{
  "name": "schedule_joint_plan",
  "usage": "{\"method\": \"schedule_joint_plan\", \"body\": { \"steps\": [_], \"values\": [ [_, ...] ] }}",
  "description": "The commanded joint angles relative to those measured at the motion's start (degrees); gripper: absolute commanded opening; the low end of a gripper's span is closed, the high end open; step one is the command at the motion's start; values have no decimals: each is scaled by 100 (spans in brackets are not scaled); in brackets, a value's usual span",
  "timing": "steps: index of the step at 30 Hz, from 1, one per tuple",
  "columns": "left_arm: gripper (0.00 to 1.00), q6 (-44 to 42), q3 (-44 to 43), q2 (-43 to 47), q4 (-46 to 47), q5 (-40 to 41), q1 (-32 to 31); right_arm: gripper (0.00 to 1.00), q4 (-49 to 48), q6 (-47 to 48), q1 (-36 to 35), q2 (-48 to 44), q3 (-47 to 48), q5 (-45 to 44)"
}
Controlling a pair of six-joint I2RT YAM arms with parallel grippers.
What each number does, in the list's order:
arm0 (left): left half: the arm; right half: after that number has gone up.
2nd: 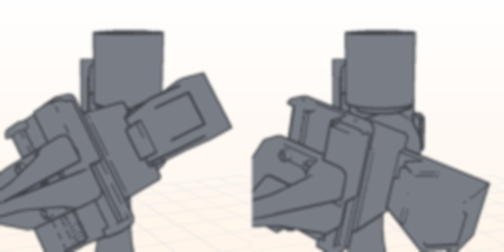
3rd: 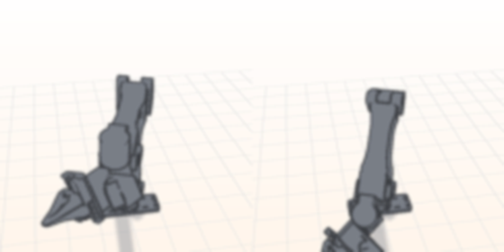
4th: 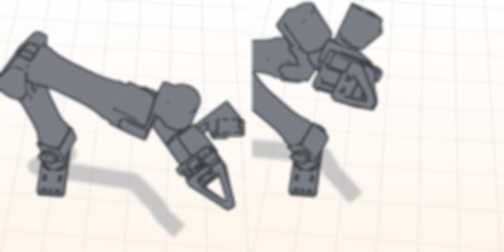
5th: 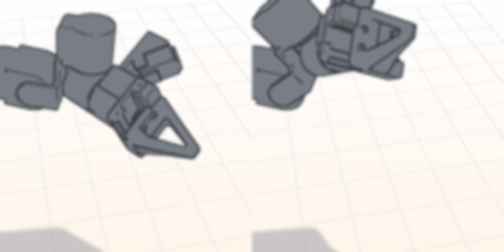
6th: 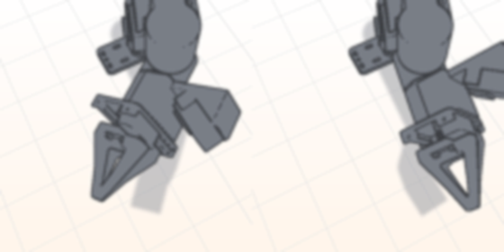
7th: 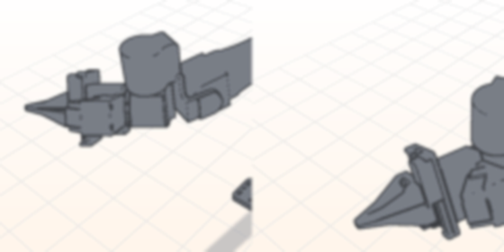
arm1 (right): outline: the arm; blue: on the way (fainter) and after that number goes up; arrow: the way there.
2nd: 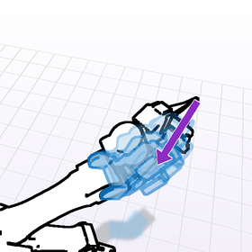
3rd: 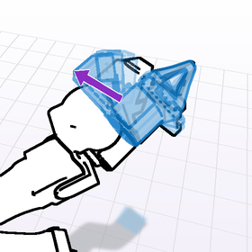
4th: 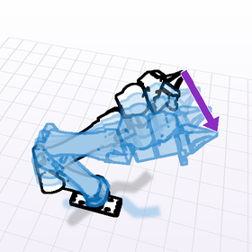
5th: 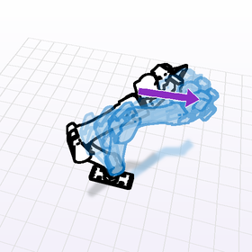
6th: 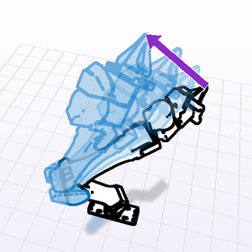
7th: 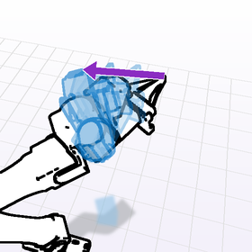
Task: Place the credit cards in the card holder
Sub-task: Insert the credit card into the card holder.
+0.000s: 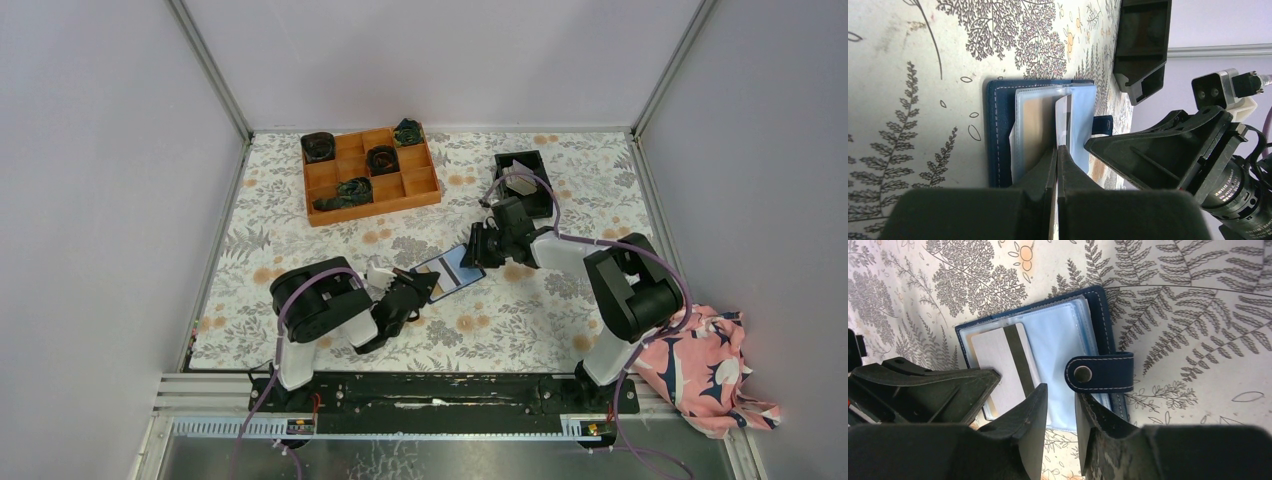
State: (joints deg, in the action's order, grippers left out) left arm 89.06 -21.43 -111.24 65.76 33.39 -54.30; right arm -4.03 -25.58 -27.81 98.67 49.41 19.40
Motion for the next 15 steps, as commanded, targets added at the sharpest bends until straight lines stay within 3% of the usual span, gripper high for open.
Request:
{"method": "schedule_joint_plan", "body": {
  "steps": [1,15],
  "values": [
    [0,-131,61,-179,-1091,-135,-45,34,222,169,-13,-284,235,-434],
    [0,-99,33,-148,-1257,-141,-39,34,384,428,4,-299,449,-1223]
  ]
}}
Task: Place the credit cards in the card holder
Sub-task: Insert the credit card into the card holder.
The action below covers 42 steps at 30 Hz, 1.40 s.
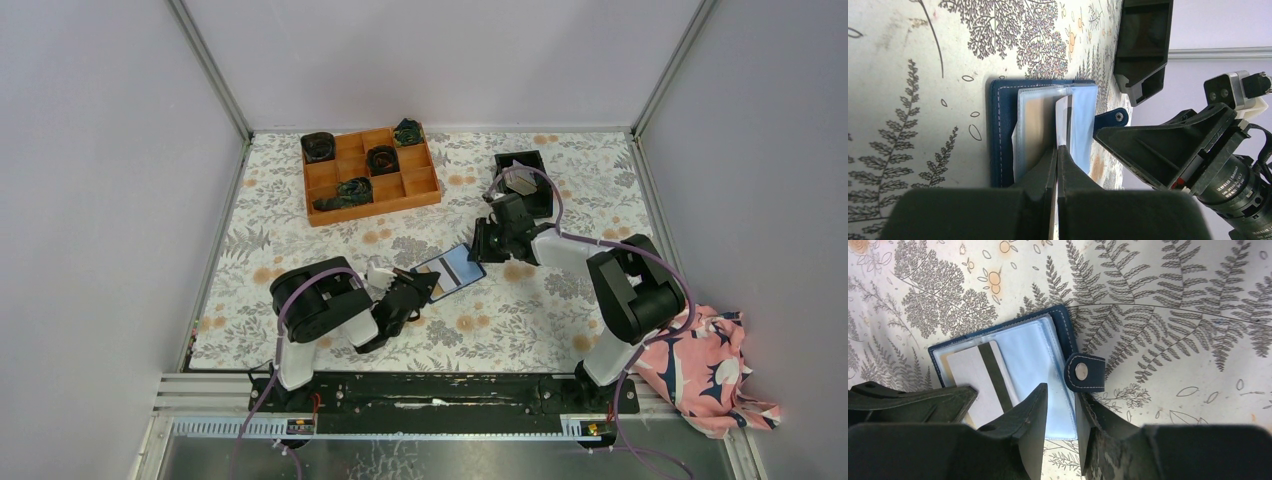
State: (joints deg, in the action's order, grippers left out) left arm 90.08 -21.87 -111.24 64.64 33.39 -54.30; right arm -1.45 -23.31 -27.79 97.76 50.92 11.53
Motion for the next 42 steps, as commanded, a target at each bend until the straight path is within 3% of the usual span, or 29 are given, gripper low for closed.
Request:
{"method": "schedule_joint_plan", "body": {
  "steps": [1,11,23,42],
  "values": [
    [0,-202,65,-146,-1158,-149,-37,34,139,218,14,-193,311,-484],
    [0,-267,98,-169,-1032,-157,-11,32,197,222,25,67,370,-569],
    [0,-617,280,-658,411,-409,67,16,155,156,21,423,316,-203],
    [0,-328,39,-839,264,-403,86,13,-76,14,14,500,3,120]
  ]
}}
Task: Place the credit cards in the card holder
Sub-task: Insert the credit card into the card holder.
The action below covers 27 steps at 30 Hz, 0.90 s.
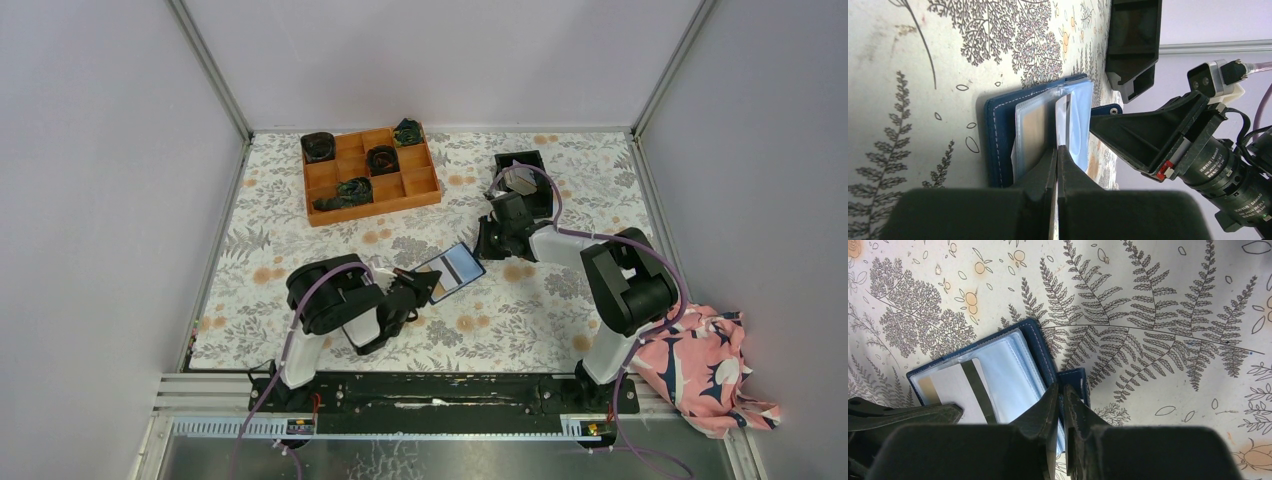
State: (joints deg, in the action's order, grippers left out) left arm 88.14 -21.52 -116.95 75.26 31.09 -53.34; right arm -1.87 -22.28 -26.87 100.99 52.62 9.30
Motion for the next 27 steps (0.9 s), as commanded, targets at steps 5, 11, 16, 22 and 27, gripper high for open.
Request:
{"method": "schedule_joint_plan", "body": {
  "steps": [5,11,16,22,27],
  "values": [
    [0,11,13,-149,-1072,-103,-40,13,-55,-105,-73,106,-250,319],
    [0,539,123,109,-1880,86,-230,13,-59,-123,-72,135,-235,327],
    [0,956,60,552,-3049,429,-567,13,-74,-132,-73,139,-243,323],
    [0,1319,-8,818,-3841,656,-808,13,-90,-128,-73,152,-253,323],
    [0,1703,115,878,-4026,709,-885,13,-85,-139,-73,157,-260,313]
  ]
}}
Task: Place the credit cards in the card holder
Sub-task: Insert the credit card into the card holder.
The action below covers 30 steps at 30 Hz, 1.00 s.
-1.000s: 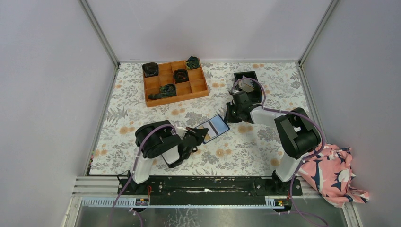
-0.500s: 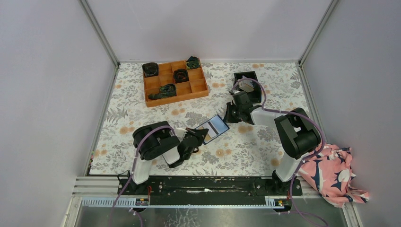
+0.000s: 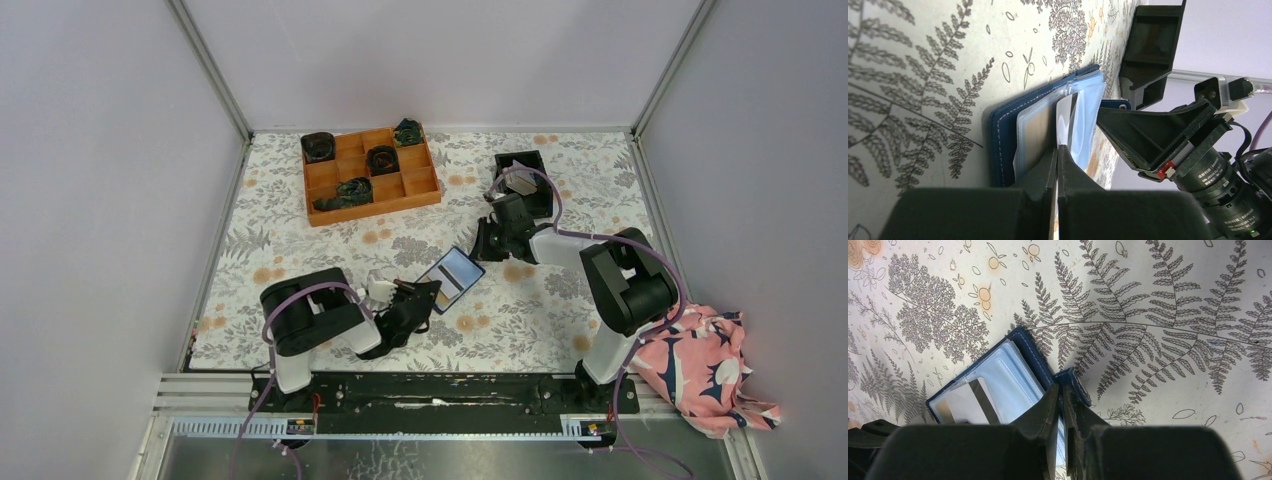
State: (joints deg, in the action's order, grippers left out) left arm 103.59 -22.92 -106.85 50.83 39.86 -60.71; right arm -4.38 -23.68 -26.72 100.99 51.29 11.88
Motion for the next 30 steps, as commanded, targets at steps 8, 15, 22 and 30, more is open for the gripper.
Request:
{"method": "schedule_joint_plan", "body": {
  "steps": [8,15,22,30],
  "values": [
    [0,359,311,380,-2133,90,-215,13,134,-22,-92,237,-104,103],
    [0,471,221,243,-2192,18,-284,13,169,-22,-89,198,-103,92],
    [0,629,202,195,-2274,68,-397,14,170,-16,-88,216,-108,107],
    [0,609,529,-256,-793,232,-398,14,130,-53,-108,237,-165,139]
  ]
}}
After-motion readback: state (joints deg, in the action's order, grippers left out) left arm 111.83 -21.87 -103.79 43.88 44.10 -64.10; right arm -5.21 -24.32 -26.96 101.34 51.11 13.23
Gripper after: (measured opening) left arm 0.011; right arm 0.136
